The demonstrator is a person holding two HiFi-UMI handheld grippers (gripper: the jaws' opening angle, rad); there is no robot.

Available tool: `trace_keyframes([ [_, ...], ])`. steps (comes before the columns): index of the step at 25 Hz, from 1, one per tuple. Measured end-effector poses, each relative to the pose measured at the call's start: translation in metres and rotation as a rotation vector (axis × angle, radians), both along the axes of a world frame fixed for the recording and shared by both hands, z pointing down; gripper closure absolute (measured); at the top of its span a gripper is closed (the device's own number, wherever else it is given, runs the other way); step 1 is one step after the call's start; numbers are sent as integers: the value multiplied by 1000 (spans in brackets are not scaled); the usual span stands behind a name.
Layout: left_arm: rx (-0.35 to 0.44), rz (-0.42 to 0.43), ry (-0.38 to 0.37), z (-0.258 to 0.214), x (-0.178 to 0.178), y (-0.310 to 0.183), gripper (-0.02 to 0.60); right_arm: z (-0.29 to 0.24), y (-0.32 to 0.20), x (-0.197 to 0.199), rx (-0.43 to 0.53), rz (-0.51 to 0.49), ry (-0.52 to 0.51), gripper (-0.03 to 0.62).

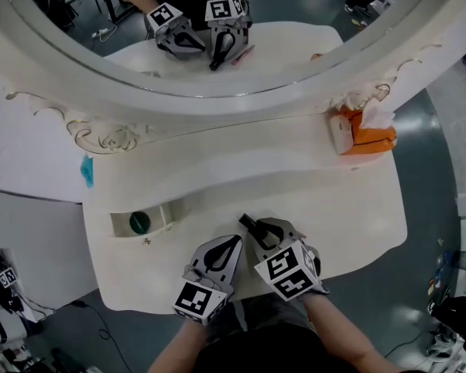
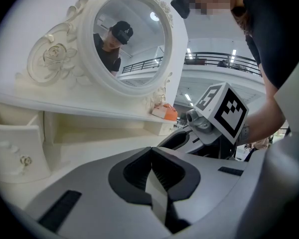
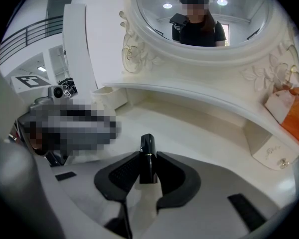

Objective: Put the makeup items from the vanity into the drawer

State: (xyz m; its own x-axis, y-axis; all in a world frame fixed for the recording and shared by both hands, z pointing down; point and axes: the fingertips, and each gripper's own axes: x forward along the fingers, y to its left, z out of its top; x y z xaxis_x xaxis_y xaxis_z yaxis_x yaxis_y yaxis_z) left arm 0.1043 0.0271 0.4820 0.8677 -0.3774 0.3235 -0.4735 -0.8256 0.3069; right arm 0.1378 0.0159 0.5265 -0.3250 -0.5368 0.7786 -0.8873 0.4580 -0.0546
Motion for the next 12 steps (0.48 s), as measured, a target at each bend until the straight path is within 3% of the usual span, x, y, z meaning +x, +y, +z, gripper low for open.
trace_keyframes([
  [12,11,-57,13,-12,-31,-4,566,-35,-13,-38,71,-47,-42,484],
])
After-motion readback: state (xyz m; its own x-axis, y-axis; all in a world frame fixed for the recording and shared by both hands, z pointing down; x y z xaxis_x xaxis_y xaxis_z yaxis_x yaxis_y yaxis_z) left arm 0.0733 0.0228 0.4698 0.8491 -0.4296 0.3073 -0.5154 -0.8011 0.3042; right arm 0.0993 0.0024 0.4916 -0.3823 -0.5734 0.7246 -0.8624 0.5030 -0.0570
